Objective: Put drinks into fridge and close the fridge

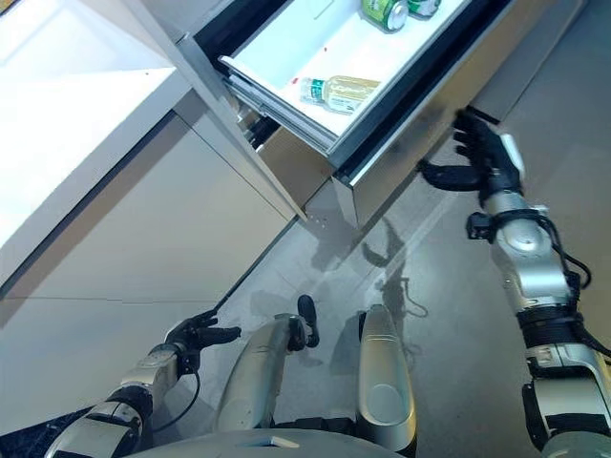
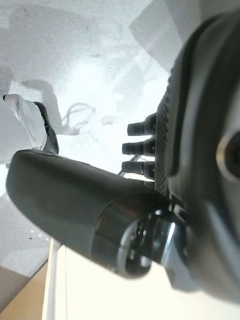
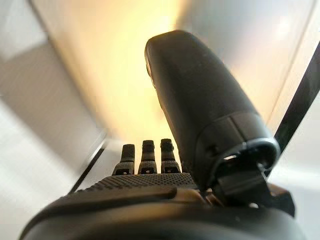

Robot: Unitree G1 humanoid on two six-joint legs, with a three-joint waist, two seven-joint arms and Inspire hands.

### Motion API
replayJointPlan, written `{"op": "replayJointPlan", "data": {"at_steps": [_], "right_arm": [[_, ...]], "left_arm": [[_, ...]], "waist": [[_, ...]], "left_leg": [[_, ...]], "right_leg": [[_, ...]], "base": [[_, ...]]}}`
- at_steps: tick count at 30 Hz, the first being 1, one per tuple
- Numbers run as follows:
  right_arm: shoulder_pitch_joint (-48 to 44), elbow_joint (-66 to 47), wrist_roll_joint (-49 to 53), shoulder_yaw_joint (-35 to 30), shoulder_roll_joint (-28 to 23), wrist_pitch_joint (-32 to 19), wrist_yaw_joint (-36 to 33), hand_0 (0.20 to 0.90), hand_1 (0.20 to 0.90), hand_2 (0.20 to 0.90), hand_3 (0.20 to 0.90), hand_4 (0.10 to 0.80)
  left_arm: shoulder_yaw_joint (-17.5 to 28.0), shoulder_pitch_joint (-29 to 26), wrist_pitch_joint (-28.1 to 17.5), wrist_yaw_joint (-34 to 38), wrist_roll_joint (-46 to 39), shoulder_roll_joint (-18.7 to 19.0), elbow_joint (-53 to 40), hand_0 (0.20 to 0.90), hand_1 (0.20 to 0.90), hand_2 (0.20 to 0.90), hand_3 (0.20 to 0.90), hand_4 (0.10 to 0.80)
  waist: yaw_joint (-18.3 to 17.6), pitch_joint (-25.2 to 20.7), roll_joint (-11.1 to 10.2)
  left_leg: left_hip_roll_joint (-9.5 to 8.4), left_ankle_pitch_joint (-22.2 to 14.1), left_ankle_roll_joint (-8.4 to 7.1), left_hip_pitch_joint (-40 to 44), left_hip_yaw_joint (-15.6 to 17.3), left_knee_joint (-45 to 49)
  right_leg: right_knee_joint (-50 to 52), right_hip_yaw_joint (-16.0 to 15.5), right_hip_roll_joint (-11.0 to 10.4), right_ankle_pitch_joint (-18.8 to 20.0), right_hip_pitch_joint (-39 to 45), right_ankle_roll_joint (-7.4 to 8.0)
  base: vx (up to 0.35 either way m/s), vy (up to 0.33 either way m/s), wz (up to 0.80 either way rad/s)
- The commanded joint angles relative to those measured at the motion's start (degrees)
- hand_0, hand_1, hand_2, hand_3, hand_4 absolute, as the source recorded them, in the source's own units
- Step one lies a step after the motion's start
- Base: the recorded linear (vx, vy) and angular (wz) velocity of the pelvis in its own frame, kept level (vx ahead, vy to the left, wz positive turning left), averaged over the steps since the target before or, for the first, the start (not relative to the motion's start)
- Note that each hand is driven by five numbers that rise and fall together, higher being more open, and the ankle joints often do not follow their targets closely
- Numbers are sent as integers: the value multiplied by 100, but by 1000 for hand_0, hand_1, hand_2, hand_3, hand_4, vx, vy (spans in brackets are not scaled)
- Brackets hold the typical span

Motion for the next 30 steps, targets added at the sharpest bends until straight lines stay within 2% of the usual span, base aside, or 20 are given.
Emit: {"op": "replayJointPlan", "data": {"at_steps": [1, 8, 16, 25, 30], "right_arm": [[-961, -877, -200, 130, 238, -733, 386, 900, 900, 900, 900, 800], [-1717, -1171, -292, 755, 687, -358, 455, 900, 900, 900, 900, 800], [-2385, -833, -222, 1464, 1169, 61, 405, 900, 900, 900, 900, 800], [-3067, -29, -32, 1971, 1718, -178, 53, 900, 900, 900, 900, 800], [-3200, 178, 6, 2011, 1728, -222, -234, 900, 900, 900, 900, 800]], "left_arm": [[-87, 250, 26, 284, 244, 224, -144, 900, 900, 900, 900, 800], [-181, 391, 129, 336, 288, 106, -240, 900, 900, 900, 900, 800], [-277, 522, 237, 101, 243, 103, -313, 900, 900, 900, 900, 800], [-568, 465, 196, -117, 325, 102, -377, 900, 900, 900, 900, 800], [-689, 475, 173, -247, 332, 91, -458, 900, 900, 900, 900, 800]], "waist": [[205, -482, -203], [489, -617, -155], [866, -772, -173], [1335, -933, -295], [1483, -1048, -390]], "left_leg": [[-204, -1303, 440, 359, 23, 751], [-220, -1148, 377, 649, -48, 485], [-253, -1035, 331, 877, -209, 261], [-342, -859, 294, 1141, -449, -158], [-354, -773, 276, 1325, -555, -460]], "right_leg": [[-524, -397, 127, 336, 302, -441], [-789, -523, 75, 393, 728, -429], [-1103, -705, 45, 456, 1163, -454], [-1535, -1012, 104, 546, 1649, -473], [-1840, -1155, 102, 627, 1854, -419]], "base": [[47, 23, 3], [90, 29, 5], [79, 41, 13], [32, 27, 22], [-8, 19, 24]]}}
